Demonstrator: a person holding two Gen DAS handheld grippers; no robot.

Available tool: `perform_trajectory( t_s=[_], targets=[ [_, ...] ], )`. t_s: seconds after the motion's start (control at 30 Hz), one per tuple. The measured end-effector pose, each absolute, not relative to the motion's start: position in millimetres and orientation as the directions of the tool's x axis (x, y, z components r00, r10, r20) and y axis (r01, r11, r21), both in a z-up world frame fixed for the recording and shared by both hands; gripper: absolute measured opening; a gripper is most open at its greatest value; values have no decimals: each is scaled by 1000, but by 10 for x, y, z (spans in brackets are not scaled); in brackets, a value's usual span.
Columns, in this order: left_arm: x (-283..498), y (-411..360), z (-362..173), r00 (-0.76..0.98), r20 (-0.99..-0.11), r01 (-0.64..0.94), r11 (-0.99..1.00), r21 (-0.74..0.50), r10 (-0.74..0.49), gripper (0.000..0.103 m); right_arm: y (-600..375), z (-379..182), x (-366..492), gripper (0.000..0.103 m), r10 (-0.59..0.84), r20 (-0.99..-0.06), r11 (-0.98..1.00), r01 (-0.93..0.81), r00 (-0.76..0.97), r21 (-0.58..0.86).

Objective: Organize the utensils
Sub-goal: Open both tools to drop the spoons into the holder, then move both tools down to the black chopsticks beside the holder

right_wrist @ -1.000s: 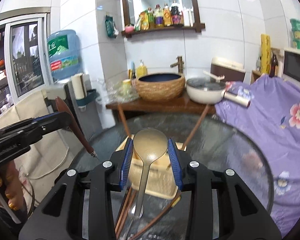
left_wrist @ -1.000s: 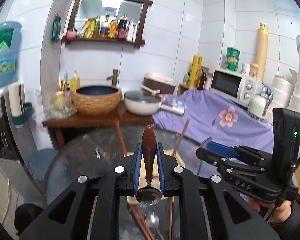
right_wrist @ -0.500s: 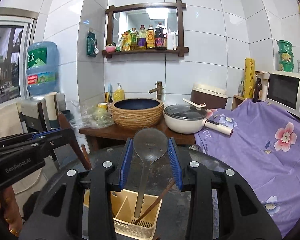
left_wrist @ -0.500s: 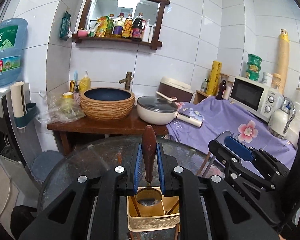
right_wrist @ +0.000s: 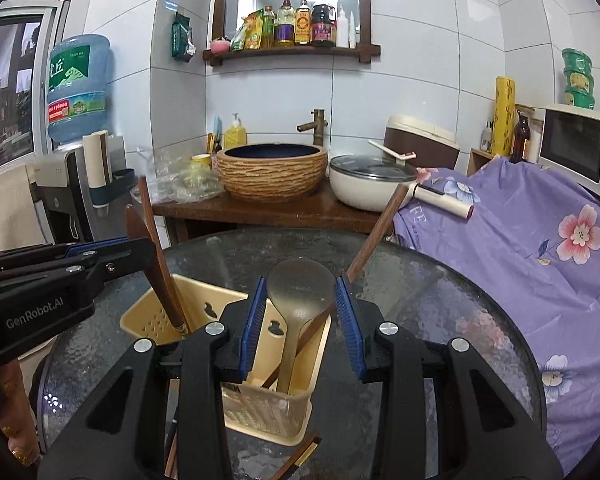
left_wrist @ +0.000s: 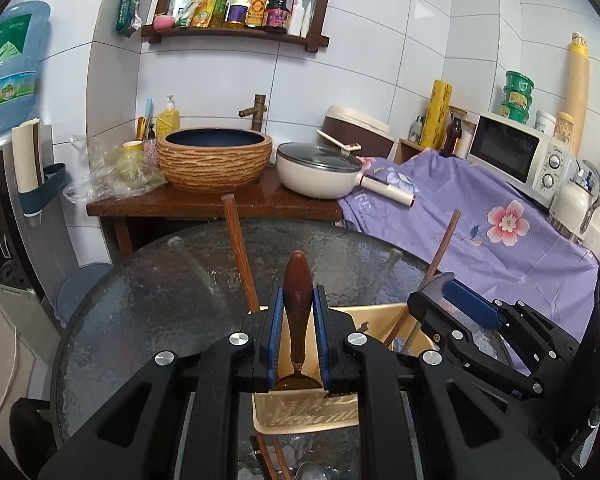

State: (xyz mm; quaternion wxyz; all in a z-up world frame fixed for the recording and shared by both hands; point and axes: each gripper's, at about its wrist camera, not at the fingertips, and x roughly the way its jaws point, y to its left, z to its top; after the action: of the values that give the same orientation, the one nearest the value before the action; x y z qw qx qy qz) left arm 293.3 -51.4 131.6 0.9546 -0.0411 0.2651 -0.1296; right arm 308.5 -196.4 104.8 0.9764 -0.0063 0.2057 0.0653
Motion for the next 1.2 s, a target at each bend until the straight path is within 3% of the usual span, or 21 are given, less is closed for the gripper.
perform_trajectory(
  t_s=[0.37, 0.6, 0.63, 0.73, 0.83, 1.2],
  targets=[
    [3012, -460, 1052, 776, -561, 230, 958, -172, -287, 15, -2009, 888, 3098, 38, 132, -450, 991, -128, 883, 40],
    [2822, -399, 1197, 803, -508, 256, 950, -176, -311, 18, -2100, 977, 2943, 51, 145, -416, 989, -126, 898, 73],
    [2770, -393, 1231, 810, -496, 262, 949, -174, -315, 22, -2114, 993, 2905, 52, 149, -411, 989, -126, 899, 81],
    [2564, -340, 1314, 831, -451, 274, 945, -178, -326, 48, -2152, 1021, 2758, 54, 160, -410, 986, -127, 898, 107],
    [2376, -266, 1300, 846, -437, 259, 952, -162, -305, 50, -2152, 982, 2578, 54, 164, -416, 986, -132, 894, 105],
    [2166, -135, 565, 754, -606, 230, 966, -118, -253, 49, -2050, 280, 2263, 54, 222, -600, 975, -180, 768, 131]
  ],
)
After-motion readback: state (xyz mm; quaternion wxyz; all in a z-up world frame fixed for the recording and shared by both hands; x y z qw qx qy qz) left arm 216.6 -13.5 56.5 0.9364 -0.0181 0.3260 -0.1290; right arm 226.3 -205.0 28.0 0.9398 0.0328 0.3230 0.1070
